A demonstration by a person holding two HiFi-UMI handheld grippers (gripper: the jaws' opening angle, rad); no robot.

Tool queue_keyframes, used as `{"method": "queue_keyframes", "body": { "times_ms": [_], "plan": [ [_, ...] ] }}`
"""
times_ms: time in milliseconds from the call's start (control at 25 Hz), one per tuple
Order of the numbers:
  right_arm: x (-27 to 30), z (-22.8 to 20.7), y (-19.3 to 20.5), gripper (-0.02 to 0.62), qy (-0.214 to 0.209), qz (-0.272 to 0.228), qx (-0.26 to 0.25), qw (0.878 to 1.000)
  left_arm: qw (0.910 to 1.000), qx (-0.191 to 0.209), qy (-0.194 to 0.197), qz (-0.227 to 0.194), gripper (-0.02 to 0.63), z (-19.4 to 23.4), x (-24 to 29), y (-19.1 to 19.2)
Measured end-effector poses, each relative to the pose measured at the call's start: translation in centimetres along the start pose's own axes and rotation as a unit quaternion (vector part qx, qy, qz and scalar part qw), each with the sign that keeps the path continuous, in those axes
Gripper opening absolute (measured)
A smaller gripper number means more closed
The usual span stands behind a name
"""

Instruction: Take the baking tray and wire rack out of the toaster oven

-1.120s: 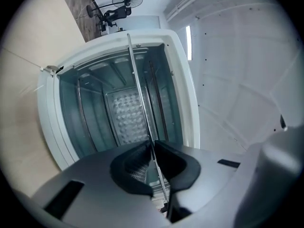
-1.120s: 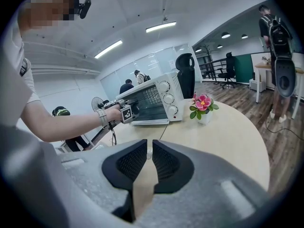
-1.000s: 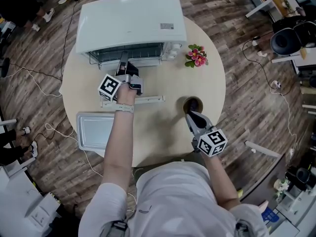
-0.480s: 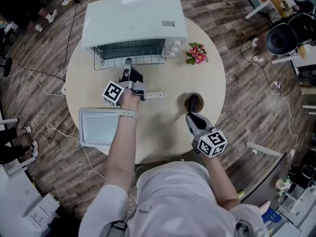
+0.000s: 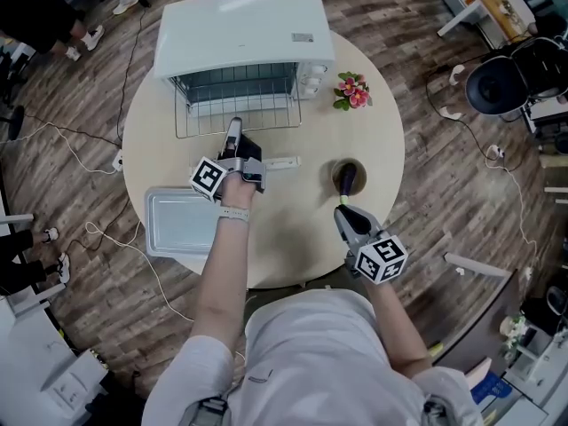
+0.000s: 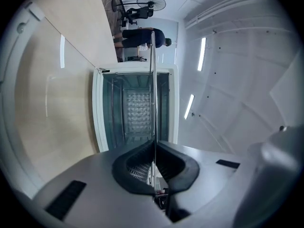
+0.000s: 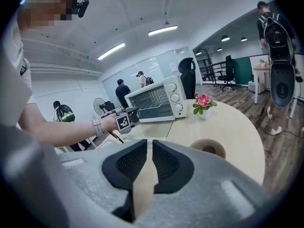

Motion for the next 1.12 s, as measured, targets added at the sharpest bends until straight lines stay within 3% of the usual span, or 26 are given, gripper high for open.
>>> {"method": "queue_keyframes", "body": {
  "times_ms": [120,320,800,1120],
  "plan": [
    [-0.8,0.4,0.6,0.035,0.0,-0.003,-0.001,1.0,1.0,0.001,-0.006,0.007,0.002,0.0,-1.7,0.4],
    [-1.6,1.3,1.2,0.035,-0.005,-0.007,-0.002,1.0,0.9992,-0.033,0.023,-0.003,0.002,-2.1,-2.5,1.3],
    [-3.2,2.6,1.5,0.035,-0.017,-0.017,-0.009,1.0,0.9986,-0.045,0.027,0.001,0.0,-5.4,-6.8,3.2],
    [-3.0,2.8,0.9,0.035,-0.029,-0.025,-0.007,0.999,0.9984,-0.042,0.038,-0.001,0.0,-8.5,-7.0,3.8]
  ]
}}
Point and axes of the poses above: the fingertips, and each gripper's own axes: x forward along the fingers, z to its left, y out of its underside, the point moved 5 cm from there along -x, backward along the fingers, and after that the axes turned 13 degrees about y, right-handed, at the moved point
